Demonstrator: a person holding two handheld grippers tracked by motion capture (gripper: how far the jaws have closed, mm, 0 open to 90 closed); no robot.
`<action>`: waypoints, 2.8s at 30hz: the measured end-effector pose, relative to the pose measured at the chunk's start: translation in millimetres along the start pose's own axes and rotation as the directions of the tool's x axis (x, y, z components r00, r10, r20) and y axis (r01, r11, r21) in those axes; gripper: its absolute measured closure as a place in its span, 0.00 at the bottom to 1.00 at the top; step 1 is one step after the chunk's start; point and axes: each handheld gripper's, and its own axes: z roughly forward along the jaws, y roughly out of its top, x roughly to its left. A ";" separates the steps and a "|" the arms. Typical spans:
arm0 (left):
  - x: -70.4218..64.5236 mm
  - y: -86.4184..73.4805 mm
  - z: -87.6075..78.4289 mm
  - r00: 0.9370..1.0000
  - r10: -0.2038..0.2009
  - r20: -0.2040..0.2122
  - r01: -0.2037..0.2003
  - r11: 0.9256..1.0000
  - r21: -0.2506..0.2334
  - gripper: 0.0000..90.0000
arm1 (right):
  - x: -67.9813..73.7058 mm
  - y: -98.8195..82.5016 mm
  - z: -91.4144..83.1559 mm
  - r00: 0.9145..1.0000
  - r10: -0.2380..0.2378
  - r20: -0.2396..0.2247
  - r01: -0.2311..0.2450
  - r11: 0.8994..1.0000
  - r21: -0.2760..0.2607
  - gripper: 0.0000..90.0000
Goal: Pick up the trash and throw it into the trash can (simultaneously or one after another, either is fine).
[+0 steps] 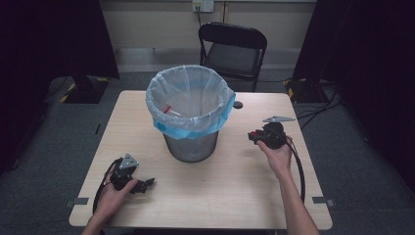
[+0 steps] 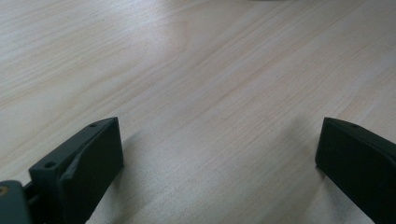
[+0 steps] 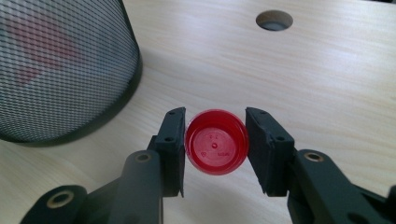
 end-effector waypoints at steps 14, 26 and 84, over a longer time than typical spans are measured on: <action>0.1 0.0 0.0 1.000 0.000 0.000 0.000 1.000 0.000 0.00 | 15.9 18.9 -26.4 0.998 -0.013 -0.055 0.008 0.996 -0.091 0.67; 0.0 0.0 0.0 1.000 0.000 0.000 0.000 1.000 0.000 0.00 | 26.2 35.3 -49.2 0.995 -0.022 -0.100 0.005 0.986 -0.165 0.67; 0.2 0.0 -0.1 1.000 0.003 0.000 -0.003 1.000 0.002 0.00 | 109.0 132.7 -109.3 0.938 -0.227 -0.262 0.097 0.898 -0.429 0.67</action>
